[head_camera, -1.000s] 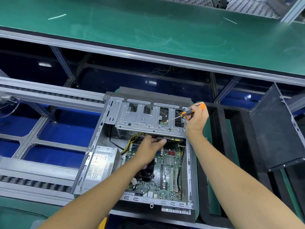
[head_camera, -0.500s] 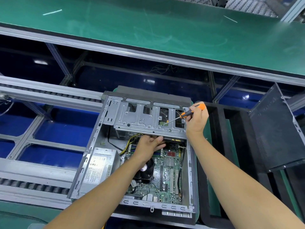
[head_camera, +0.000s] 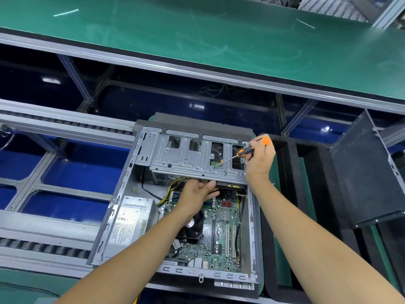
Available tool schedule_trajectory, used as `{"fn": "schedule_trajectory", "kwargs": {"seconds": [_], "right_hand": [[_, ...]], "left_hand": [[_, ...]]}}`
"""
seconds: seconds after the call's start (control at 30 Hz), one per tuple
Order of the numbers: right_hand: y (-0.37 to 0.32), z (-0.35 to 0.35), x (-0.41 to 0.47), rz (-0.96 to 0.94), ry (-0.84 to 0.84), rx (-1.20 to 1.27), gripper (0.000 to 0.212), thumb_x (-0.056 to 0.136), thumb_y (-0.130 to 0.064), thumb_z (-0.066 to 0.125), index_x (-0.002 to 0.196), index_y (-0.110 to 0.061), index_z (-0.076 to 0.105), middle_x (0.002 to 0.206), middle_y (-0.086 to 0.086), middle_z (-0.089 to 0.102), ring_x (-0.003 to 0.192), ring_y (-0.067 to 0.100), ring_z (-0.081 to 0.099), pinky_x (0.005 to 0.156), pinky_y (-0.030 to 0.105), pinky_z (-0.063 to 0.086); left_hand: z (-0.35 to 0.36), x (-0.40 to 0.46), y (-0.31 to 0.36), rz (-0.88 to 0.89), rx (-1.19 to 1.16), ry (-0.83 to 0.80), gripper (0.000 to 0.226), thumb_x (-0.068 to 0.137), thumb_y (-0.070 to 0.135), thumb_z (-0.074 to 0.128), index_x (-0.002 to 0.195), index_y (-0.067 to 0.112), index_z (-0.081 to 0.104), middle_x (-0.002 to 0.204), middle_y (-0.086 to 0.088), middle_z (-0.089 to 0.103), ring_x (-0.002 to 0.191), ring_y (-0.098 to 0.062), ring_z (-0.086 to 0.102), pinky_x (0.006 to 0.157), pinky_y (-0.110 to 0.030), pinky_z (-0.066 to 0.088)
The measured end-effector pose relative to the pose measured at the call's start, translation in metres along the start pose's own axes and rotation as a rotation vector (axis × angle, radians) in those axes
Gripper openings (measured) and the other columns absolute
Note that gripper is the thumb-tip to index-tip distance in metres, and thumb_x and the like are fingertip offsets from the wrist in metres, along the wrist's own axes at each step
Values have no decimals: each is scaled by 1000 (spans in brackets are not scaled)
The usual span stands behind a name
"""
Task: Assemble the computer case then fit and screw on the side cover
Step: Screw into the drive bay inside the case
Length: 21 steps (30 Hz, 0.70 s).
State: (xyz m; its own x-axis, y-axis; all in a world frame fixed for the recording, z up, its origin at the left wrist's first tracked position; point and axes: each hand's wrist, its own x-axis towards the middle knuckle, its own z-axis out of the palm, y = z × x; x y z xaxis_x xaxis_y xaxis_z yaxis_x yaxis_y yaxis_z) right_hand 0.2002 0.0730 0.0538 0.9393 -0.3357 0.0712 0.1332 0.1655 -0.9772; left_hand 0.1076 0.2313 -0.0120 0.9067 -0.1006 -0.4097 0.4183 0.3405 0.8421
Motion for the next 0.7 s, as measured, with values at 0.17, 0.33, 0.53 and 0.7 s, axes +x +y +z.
{"fn": "schedule_trajectory", "kwargs": {"seconds": [0.17, 0.33, 0.53, 0.7], "right_hand": [[2, 0, -1, -6, -23, -36, 26, 87, -6, 47, 69, -25, 50, 54, -8, 46, 45, 8, 42, 40, 22, 29], [3, 0, 0, -23, -33, -66, 16, 86, -8, 50, 73, -16, 47, 56, -5, 46, 46, 11, 40, 42, 23, 31], [3, 0, -1, -39, -59, -100, 14, 87, -10, 51, 75, -16, 47, 57, -7, 46, 46, 10, 40, 41, 22, 32], [4, 0, 0, -46, -75, -121, 13, 87, -11, 52, 76, -15, 46, 59, -4, 44, 47, 10, 40, 42, 21, 33]], "left_hand": [[1, -1, 4, 4, 28, 10, 29, 98, 13, 63, 83, 8, 39, 90, -13, 56, 100, -25, 74, 86, -24, 58], [2, -3, 5, 17, 25, 2, 25, 98, 12, 63, 82, 10, 45, 92, -6, 65, 99, -24, 75, 85, -23, 59], [1, -1, 4, 7, 28, 8, 27, 98, 14, 64, 83, 11, 43, 91, -4, 69, 101, -27, 74, 88, -27, 59], [1, -1, 4, -2, 46, -4, 25, 98, 16, 65, 86, 9, 44, 102, -14, 67, 100, -26, 74, 90, -30, 59]]}}
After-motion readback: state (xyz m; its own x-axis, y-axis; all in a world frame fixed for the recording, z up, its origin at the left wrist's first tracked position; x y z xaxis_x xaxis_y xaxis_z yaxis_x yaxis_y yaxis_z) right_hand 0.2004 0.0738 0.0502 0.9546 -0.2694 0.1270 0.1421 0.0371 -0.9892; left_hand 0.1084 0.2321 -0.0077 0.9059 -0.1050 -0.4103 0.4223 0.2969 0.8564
